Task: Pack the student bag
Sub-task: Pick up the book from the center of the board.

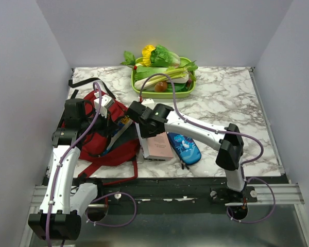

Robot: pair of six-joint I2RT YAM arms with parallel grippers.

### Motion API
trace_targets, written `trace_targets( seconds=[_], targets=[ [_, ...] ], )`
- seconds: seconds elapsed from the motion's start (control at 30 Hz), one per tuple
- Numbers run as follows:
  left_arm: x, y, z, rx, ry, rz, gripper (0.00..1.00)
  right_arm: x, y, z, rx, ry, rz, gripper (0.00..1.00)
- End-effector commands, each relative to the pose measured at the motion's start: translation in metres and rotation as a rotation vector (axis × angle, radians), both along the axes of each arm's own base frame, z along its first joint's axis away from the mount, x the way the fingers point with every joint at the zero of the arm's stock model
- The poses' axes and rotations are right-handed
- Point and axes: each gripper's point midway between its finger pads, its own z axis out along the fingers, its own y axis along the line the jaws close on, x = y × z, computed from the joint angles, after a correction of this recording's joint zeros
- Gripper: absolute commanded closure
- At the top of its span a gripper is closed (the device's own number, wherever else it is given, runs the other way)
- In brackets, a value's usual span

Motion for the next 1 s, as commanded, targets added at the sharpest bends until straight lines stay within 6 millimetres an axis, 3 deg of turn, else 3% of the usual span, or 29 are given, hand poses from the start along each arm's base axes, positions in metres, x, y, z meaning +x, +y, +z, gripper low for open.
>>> trace_targets(
  seconds=[0.0, 0.03, 0.07, 0.1, 0.13, 0.17, 0.2, 0.23, 0.27, 0.33, 0.4, 0.63, 0.83, 0.97],
  targets=[
    [-0.002, -0.006, 0.021, -0.033, -0.044, -0.029, 1.00, 0.009, -0.010, 0.025, 0.130, -0.023, -0.081, 0.99],
    [-0.001, -0.006, 0.023, -0.032, -0.049, -0.026, 1.00, 0.000, -0.018, 0.007, 0.129, 0.033, -0.085, 0.99],
    [0.000, -0.006, 0.024, -0.031, -0.051, -0.026, 1.00, 0.009, -0.016, 0.028, 0.240, 0.007, -0.102, 0.99],
    [0.001, -0.006, 0.025, -0.031, -0.054, -0.025, 1.00, 0.008, -0.020, 0.026, 0.280, 0.026, -0.117, 0.99],
    [0.002, -0.005, 0.025, -0.031, -0.056, -0.023, 1.00, 0.002, -0.033, 0.007, 0.291, 0.072, -0.154, 0.99],
    [0.004, -0.005, 0.026, -0.032, -0.057, -0.018, 1.00, 0.010, -0.030, 0.009, 0.399, 0.089, -0.165, 0.99],
    [0.004, -0.005, 0.027, -0.033, -0.060, -0.019, 1.00, 0.008, -0.033, 0.028, 0.497, 0.079, -0.163, 0.99],
    [0.005, -0.006, 0.027, -0.037, -0.057, -0.018, 1.00, 0.009, -0.035, 0.029, 0.565, 0.096, -0.191, 0.99],
    [0.006, -0.005, 0.028, -0.038, -0.060, -0.016, 1.00, 0.008, -0.042, 0.012, 0.613, 0.132, -0.200, 0.99],
    [0.007, -0.006, 0.028, -0.044, -0.056, -0.017, 1.00, 0.006, -0.050, 0.017, 0.681, 0.143, -0.211, 0.99],
    [0.008, -0.006, 0.028, -0.046, -0.057, -0.014, 1.00, 0.005, -0.055, 0.011, 0.682, 0.159, -0.214, 0.99],
    [0.012, -0.008, 0.029, -0.063, -0.052, -0.009, 1.00, 0.007, -0.065, 0.017, 0.682, 0.129, -0.204, 0.99],
    [0.014, -0.008, 0.030, -0.064, -0.055, -0.010, 1.00, -0.005, -0.087, -0.017, 0.557, 0.206, -0.242, 0.99],
    [0.015, -0.008, 0.029, -0.064, -0.048, -0.010, 1.00, -0.008, -0.087, -0.028, 0.546, 0.217, -0.227, 0.99]
  ],
)
